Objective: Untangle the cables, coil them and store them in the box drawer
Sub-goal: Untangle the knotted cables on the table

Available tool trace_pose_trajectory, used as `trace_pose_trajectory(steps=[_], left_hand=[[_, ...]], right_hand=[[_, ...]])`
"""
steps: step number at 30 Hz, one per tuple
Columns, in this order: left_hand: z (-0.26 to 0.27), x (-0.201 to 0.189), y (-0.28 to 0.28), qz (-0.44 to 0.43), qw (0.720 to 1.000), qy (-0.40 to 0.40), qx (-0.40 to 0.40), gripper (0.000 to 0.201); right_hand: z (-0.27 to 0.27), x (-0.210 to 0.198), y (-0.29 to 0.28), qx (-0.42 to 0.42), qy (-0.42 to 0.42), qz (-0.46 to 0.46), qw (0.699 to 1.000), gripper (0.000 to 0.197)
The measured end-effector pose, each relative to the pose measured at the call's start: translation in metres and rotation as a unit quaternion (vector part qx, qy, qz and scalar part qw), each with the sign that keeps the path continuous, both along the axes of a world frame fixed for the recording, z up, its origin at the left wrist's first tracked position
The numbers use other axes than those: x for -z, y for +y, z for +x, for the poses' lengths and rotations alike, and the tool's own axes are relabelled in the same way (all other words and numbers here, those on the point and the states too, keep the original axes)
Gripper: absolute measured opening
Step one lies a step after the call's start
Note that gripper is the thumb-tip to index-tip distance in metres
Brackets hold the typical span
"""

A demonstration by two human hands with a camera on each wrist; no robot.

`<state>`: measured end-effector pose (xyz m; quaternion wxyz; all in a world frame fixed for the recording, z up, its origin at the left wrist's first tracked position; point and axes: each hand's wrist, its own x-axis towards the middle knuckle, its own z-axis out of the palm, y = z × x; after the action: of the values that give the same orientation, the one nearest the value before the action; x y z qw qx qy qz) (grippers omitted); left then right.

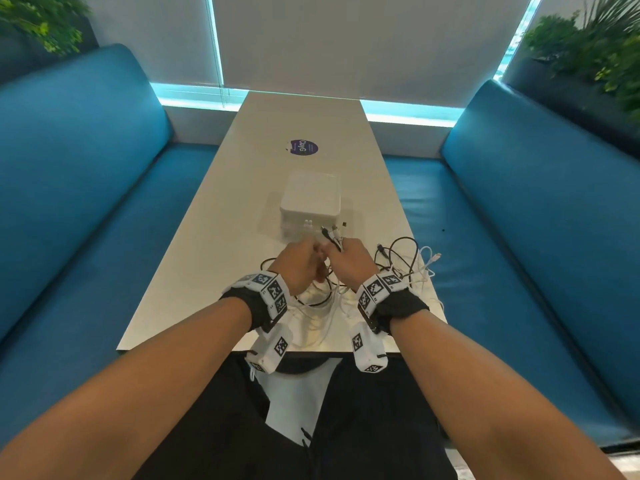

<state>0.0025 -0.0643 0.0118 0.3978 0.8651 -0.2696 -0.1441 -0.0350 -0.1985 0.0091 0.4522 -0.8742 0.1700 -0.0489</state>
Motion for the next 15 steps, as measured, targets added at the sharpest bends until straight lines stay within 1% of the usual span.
trace_pose_trajectory(steps=[2, 4, 7, 10, 13, 15], left_hand=[[-0.001, 0.002, 0.000, 0.010, 1.000, -0.008, 0.001, 0.013], [-0.001, 0.003, 0.000, 0.029, 0.999, -0.015, 0.009, 0.011], [0.003, 0.005, 0.004, 0.092, 0.994, -0.037, 0.045, 0.020], [0.009, 0.011, 0.014, 0.132, 0.989, -0.024, 0.064, 0.027], [0.012, 0.014, 0.018, 0.167, 0.983, -0.054, 0.062, 0.025], [0.009, 0.014, 0.015, 0.182, 0.978, -0.073, 0.073, 0.025]], right_hand=[[0.002, 0.002, -0.002, -0.008, 0.011, -0.011, 1.000, 0.036], [0.003, 0.004, -0.003, -0.024, 0.029, -0.047, 0.998, 0.037], [0.002, 0.007, -0.007, -0.032, 0.050, -0.125, 0.990, 0.035], [-0.005, 0.004, -0.012, -0.015, 0.064, -0.166, 0.984, 0.035], [-0.006, 0.001, -0.011, -0.024, 0.046, -0.151, 0.987, 0.029], [-0.005, -0.005, -0.004, -0.033, 0.021, -0.101, 0.994, 0.025]])
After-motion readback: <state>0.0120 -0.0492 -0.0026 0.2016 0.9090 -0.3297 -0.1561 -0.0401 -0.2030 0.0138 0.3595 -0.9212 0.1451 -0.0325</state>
